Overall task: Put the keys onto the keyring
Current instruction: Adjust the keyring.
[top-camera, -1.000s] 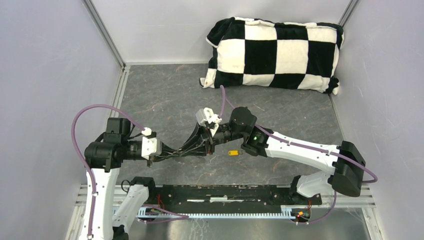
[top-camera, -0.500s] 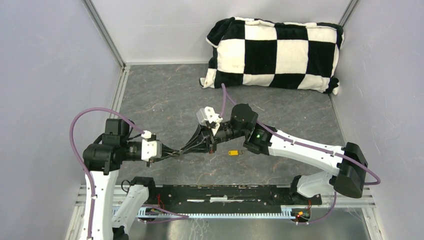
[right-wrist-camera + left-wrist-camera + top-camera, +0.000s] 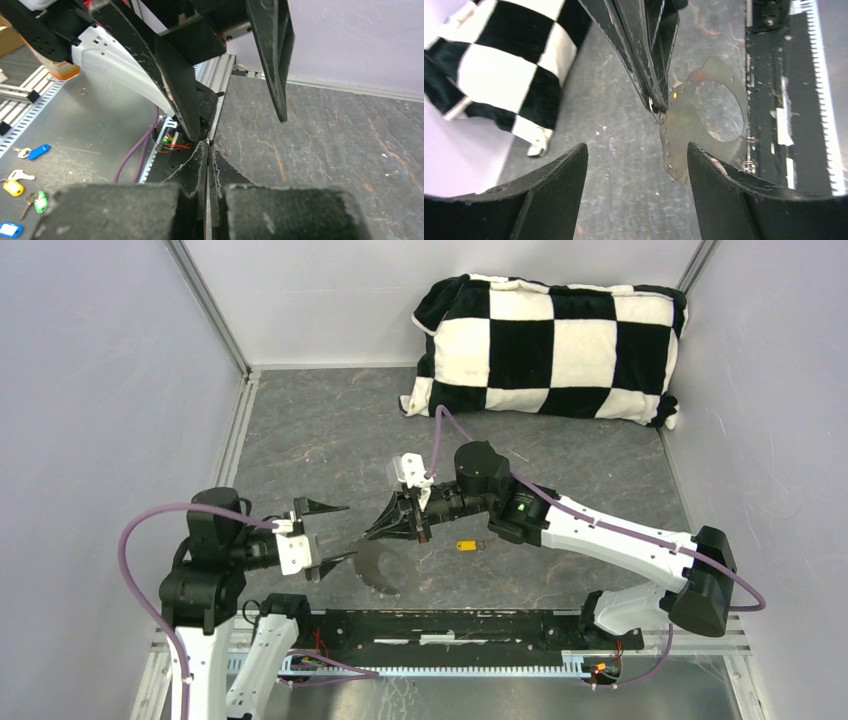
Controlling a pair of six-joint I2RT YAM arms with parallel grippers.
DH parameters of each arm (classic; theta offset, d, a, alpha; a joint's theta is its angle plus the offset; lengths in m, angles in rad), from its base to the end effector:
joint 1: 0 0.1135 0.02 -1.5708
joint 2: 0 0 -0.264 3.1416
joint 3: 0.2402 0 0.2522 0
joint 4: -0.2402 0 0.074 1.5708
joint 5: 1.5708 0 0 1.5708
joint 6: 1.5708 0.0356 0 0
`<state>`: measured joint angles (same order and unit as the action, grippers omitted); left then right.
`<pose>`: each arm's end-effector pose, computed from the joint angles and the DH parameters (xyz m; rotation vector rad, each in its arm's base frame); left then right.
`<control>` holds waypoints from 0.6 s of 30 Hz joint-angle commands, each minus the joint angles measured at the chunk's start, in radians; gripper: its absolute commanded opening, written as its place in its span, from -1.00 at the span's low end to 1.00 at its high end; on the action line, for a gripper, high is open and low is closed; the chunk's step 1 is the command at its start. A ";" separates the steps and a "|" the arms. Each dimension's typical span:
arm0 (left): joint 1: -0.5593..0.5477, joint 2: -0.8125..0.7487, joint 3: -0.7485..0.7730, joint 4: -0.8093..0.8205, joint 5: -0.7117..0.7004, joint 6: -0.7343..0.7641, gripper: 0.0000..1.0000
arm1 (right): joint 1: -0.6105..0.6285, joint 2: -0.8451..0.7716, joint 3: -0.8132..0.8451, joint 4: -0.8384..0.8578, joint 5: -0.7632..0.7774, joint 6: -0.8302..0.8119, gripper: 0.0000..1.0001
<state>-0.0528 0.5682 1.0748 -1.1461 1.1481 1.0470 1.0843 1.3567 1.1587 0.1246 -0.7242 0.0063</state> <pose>0.0519 -0.0353 0.3740 1.4126 1.2060 -0.5808 0.1270 0.2906 0.3747 -1.4067 1.1690 1.3903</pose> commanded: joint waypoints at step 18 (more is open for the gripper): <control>0.000 0.054 0.071 -0.057 0.056 -0.025 -0.20 | 0.019 0.012 0.097 -0.048 0.108 -0.072 -0.99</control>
<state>-0.0532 0.5980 1.1004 -1.0817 1.1801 0.9184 1.0977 1.3785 1.2228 0.0048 -0.6346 -0.0731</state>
